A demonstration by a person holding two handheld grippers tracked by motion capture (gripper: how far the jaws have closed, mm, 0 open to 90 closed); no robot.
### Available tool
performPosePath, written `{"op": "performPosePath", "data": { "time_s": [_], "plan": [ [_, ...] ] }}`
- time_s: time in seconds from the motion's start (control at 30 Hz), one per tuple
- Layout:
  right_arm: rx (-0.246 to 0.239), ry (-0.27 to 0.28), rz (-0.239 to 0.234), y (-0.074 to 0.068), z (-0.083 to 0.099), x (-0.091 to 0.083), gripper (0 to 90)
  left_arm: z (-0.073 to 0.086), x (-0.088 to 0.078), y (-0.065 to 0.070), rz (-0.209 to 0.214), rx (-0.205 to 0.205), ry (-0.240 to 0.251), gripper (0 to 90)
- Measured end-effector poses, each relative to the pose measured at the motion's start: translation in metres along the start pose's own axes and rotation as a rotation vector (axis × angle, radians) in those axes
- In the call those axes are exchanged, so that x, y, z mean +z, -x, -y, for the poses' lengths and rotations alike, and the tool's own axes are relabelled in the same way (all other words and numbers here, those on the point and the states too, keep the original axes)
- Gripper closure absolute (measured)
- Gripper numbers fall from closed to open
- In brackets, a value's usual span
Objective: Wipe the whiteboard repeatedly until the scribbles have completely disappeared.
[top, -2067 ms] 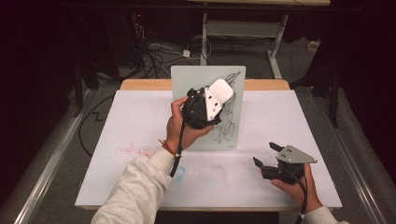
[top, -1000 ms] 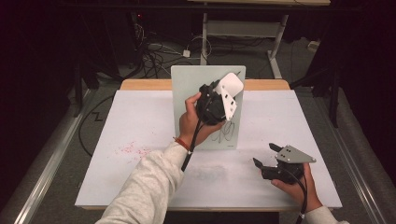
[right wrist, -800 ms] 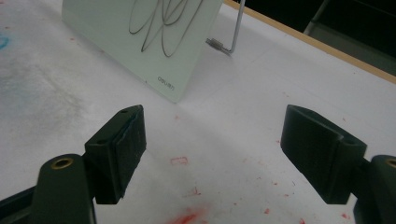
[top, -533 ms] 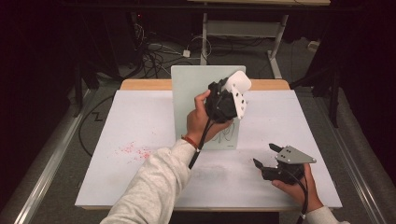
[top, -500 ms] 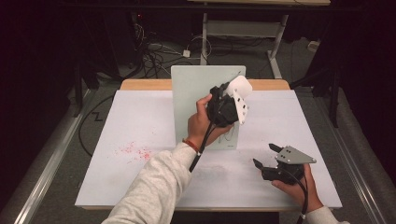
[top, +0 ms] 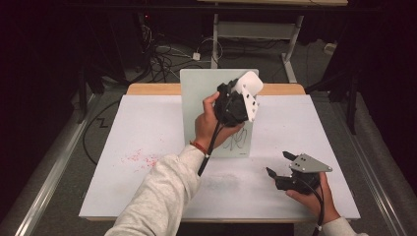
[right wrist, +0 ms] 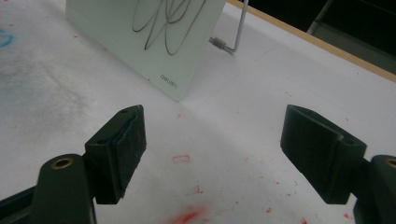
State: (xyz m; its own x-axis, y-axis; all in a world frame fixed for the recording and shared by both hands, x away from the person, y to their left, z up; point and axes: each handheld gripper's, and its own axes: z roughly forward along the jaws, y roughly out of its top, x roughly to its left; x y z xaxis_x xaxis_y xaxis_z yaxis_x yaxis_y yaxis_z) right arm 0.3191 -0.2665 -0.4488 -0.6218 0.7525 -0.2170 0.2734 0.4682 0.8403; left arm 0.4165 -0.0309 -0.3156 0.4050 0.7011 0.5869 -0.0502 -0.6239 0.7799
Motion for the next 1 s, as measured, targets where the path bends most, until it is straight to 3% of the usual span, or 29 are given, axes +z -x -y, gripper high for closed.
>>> {"op": "performPosePath", "data": {
  "time_s": [0.1, 0.17, 0.2, 0.47, 0.57, 0.87, 1.0],
  "plan": [
    [0.005, 0.001, 0.002, 0.000, 0.000, 0.000, 23.1, -0.002, 0.001, 0.003, -0.002, -0.001, -0.005, 29.3],
    [0.001, 0.003, 0.000, 0.000, 0.000, 0.000, 23.1, -0.001, 0.002, 0.010, 0.033, -0.005, -0.002, 29.3],
    [-0.006, 0.002, -0.001, 0.000, 0.000, 0.000, 23.1, 0.002, 0.003, 0.020, 0.038, 0.015, -0.004, 29.3],
    [-0.007, 0.002, -0.003, 0.000, 0.000, -0.001, 23.1, 0.010, 0.004, 0.040, 0.053, 0.062, -0.016, 29.3],
    [-0.011, 0.000, 0.001, -0.001, -0.001, -0.001, 23.1, 0.010, 0.003, 0.036, 0.064, 0.054, -0.015, 29.3],
    [-0.017, -0.002, 0.002, -0.001, -0.001, 0.000, 23.1, -0.003, 0.002, 0.006, -0.014, -0.001, -0.004, 29.3],
    [-0.010, -0.002, 0.003, -0.001, -0.001, 0.000, 23.1, -0.004, 0.003, 0.008, -0.037, 0.025, -0.016, 29.3]
  ]
}}
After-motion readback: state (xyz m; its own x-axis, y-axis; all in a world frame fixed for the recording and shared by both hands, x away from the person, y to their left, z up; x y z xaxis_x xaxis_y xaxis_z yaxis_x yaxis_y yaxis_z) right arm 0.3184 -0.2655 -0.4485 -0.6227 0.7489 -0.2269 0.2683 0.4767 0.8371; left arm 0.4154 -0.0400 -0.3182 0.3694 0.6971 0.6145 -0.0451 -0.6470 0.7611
